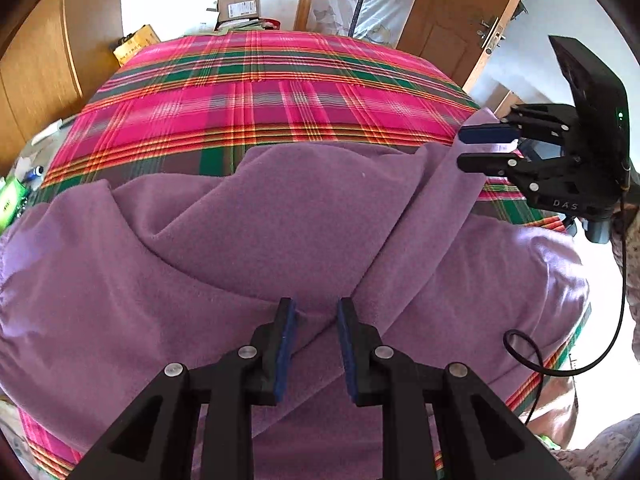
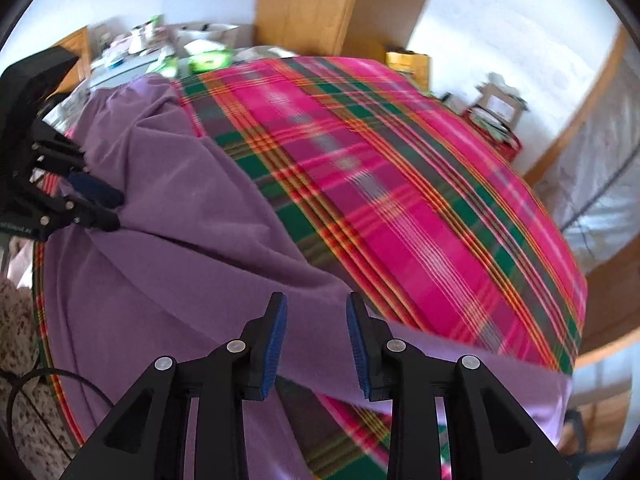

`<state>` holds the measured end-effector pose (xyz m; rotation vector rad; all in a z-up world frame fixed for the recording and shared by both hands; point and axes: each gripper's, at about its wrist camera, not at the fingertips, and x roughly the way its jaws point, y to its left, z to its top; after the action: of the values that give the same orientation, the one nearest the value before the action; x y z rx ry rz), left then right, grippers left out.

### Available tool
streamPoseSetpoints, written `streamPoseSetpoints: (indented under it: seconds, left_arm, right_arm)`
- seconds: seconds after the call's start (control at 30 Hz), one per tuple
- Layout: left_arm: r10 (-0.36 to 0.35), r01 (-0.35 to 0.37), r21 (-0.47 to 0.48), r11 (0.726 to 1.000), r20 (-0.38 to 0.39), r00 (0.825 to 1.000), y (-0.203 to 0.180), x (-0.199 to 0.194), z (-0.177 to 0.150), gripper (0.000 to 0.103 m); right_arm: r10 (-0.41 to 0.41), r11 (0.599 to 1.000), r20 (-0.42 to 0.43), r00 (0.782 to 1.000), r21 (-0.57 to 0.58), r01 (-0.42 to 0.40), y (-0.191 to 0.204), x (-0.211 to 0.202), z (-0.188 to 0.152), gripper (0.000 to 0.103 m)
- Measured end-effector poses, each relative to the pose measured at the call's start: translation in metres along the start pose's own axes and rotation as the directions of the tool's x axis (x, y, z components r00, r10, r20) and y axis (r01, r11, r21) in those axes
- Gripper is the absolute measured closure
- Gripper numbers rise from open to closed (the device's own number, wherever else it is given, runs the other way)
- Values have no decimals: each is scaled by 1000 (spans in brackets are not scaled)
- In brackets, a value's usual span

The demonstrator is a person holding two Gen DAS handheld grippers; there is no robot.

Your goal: Fold clothes

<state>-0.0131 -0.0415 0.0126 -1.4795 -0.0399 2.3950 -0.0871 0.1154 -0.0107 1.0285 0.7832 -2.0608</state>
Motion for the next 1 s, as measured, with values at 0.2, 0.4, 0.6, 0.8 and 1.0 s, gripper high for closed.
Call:
streamPoseSetpoints:
  seconds: [0.2, 0.4, 0.6, 0.8, 1.0]
  left_arm:
    - [23, -23, 40, 999, -17, 1000, -6, 2, 2, 79]
    - [36, -34, 52, 998, -29, 999, -8, 3, 2, 78]
    - [26, -25, 38, 999, -35, 999, -7, 6, 4, 78]
    - [35, -34, 35, 999, -37, 999, -8, 5, 5, 78]
    - [54, -52, 51, 997, -33, 998, -11, 5, 6, 78]
  right_arm:
    - [51, 980, -108, 993, -186, -70, 10, 15, 19, 71]
    - [70, 955, -206, 976, -268, -126, 12, 27, 33, 71]
    - [91, 951, -245, 965, -266, -157, 12, 33, 30, 71]
    - [100, 956, -275, 956, -241, -169, 11, 31, 15, 88]
    - [84, 970, -220, 972, -206, -130, 10, 13, 0, 94]
